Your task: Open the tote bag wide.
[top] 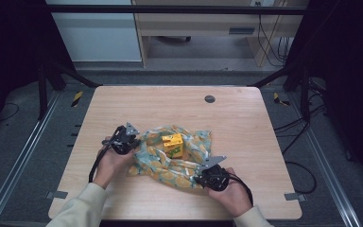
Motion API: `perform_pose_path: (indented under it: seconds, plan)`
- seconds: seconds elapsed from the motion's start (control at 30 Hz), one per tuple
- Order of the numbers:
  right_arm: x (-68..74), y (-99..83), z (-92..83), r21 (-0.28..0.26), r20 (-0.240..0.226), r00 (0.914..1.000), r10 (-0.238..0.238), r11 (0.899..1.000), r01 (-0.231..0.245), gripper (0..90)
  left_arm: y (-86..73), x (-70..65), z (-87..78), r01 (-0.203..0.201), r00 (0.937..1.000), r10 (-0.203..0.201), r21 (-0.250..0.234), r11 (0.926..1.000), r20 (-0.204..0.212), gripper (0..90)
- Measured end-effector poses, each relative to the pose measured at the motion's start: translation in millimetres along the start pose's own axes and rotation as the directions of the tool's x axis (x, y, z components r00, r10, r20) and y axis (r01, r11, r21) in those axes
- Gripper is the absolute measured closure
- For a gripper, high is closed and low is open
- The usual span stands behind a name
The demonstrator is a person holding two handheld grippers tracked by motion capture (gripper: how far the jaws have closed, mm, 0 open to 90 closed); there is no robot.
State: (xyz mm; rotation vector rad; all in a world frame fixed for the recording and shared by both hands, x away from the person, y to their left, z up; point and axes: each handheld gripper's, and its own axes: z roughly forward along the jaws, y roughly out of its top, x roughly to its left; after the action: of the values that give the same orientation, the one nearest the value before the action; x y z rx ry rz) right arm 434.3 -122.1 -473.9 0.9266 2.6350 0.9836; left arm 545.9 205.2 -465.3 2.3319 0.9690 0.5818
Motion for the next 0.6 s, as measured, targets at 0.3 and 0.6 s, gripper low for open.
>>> perform_pose_path:
  seconds: [0.3, 0.6]
  plan:
    - [1.2, -6.2, -3.2, 0.000, 0.002, 0.9999, 0.014, 1.000, -0.014, 89.0, -8.4, 1.4, 2.4, 0.006, 0.9999, -0.006, 0.006, 1.0000, 0.009, 89.3]
    - [-0.1, -10.1, -0.5, 0.021, 0.001, 0.9998, 0.021, 1.000, -0.021, 89.0, -14.5, 1.7, 2.3, 0.005, 0.9999, -0.005, 0.010, 0.9999, 0.009, 89.2]
